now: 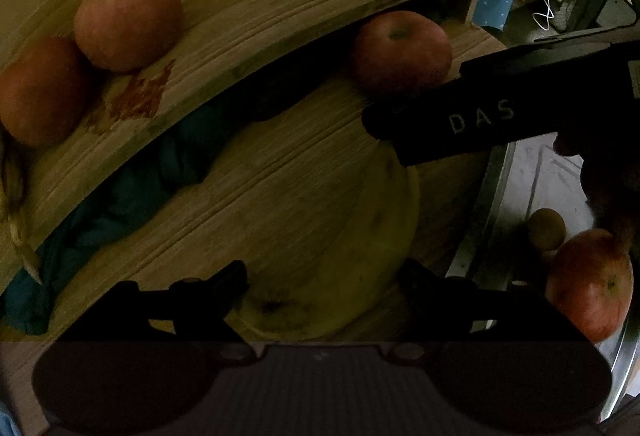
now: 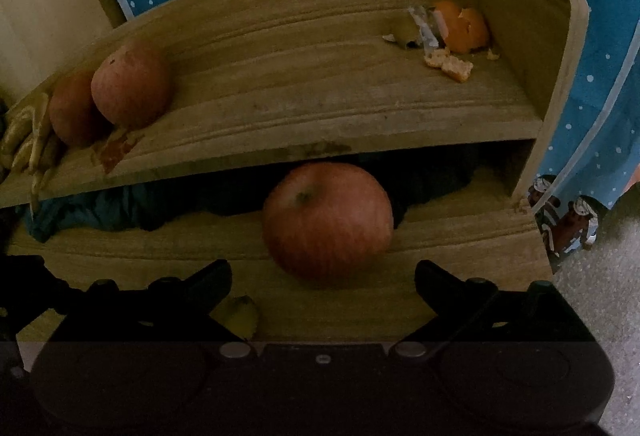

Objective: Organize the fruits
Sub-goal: 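Grasp the red apple with the right tool while the left tool grasps the banana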

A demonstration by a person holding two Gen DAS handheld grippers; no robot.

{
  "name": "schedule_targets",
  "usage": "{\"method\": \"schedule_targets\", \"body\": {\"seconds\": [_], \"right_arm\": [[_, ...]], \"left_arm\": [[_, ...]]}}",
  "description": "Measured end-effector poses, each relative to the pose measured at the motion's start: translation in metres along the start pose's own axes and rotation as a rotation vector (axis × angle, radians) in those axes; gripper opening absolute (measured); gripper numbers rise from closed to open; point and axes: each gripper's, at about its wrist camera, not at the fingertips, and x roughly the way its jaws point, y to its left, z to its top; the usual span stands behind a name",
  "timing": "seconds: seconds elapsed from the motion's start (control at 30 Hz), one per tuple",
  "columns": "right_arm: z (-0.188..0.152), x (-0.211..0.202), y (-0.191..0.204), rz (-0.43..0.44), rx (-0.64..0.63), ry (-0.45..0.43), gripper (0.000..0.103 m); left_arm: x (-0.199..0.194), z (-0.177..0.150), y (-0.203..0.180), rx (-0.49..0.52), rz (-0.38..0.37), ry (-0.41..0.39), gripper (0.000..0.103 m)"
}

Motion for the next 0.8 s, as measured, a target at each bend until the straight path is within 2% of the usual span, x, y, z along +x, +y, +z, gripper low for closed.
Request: {"method": "schedule_targets", "body": {"seconds": [0.4, 0.43, 0.63, 0.8], "right_arm": [[0.008, 0.003, 0.004, 0.008, -0.004, 0.001, 0.098], [0.009, 0.004, 0.004, 0.007, -0.005, 0.001, 0.097], [0.015, 0.01, 0.009, 0.006, -0.011, -0.005, 0.093], [0.017, 0.016, 0.011, -0.015, -0.006, -0.004, 0.088]], "left_arm": [[-0.004, 0.005, 0.005, 0.027, -0.016, -0.003, 0.084], [-0.004, 0.005, 0.004, 0.034, -0.032, -0.007, 0.077], [-0.006, 0.013, -0.007, 0.064, -0.056, -0.02, 0.063], [-0.007, 0.012, -0.006, 0.056, -0.056, -0.026, 0.059]]}}
